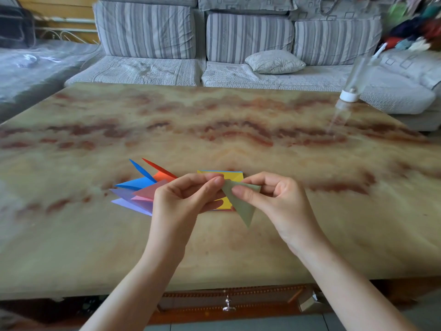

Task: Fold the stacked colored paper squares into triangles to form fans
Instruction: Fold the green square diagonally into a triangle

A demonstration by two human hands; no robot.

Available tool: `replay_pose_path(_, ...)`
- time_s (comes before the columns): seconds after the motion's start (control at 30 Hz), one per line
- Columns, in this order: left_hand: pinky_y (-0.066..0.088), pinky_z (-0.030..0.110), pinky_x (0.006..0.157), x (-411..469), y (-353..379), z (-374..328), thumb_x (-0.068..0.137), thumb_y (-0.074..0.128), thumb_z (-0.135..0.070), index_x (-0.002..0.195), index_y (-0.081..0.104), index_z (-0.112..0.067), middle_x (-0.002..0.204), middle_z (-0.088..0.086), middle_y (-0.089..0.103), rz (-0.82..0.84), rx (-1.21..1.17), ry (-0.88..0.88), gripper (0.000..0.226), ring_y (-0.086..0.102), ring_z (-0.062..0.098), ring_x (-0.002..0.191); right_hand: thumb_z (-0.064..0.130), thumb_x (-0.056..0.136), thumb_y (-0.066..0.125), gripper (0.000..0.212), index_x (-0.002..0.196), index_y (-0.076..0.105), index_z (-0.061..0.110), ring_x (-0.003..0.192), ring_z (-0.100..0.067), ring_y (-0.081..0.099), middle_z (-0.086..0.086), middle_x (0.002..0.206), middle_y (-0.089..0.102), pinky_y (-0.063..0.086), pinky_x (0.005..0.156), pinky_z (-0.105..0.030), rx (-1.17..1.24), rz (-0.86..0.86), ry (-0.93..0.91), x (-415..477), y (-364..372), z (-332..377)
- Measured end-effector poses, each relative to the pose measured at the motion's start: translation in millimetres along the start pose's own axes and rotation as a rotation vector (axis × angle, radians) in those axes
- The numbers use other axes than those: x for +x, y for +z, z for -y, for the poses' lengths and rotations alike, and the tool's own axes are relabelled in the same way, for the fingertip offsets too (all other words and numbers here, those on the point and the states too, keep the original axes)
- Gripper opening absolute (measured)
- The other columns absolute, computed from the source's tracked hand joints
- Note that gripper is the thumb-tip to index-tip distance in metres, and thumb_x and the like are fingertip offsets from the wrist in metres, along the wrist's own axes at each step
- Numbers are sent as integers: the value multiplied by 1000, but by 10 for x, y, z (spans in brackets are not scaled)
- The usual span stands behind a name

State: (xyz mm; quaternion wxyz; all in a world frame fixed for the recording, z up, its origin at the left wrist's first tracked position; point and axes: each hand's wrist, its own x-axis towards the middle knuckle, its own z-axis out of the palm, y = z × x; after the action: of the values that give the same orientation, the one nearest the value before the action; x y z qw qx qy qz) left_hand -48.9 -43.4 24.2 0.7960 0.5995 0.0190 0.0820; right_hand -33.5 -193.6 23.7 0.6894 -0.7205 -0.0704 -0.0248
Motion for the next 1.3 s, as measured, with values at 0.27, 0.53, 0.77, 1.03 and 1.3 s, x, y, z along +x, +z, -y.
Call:
replay_pose_path(0.27, 56, 20, 60, -13, 34, 7, 72, 67, -14, 79, 70, -9, 65, -1, 72, -14, 5, 34, 9, 70, 9, 63, 12, 74, 77, 7, 78, 72, 9, 60, -6, 62, -2, 67, 71, 45, 57, -14, 7, -1, 1, -16, -1, 27)
replay_pose_path(0.53, 57, 21, 62, -17, 24, 20, 81, 64, -8, 84, 68, -5, 68, -2, 72, -77, -11, 71, 6, 69, 10, 64, 26, 60, 75, 19, 73, 73, 12, 68, -13, 62, -5, 73, 72, 51, 72, -28, 197, -84, 110, -8, -18, 52)
replay_pose_path(0.77, 55, 20, 60, -18, 45, 47, 80, 65, -9, 80, 69, -6, 66, -2, 72, -118, 10, 82, 5, 69, 10, 62, 24, 63, 75, 13, 71, 74, 13, 66, -11, 63, -3, 72, 73, 50, 67, -18, 142, -123, 77, -1, -20, 52)
replay_pose_path(1.03, 57, 20, 67, 44, -23, 42, 83, 65, -9, 78, 67, -7, 62, -2, 70, -68, 92, 32, 6, 69, 9, 63, 28, 56, 75, 24, 72, 74, 10, 66, -10, 64, -4, 72, 73, 52, 77, -26, 120, -93, 112, 24, -50, 41)
replay_pose_path(1.3, 49, 13, 68, 63, -83, 40, 65, 79, -37, 81, 74, -31, 75, -13, 73, 123, 560, 224, 18, 67, -1, 73, 8, 72, 76, 2, 73, 75, 7, 65, -6, 64, -5, 72, 74, 49, 65, -13, 0, -13, 45, -19, -68, 31)
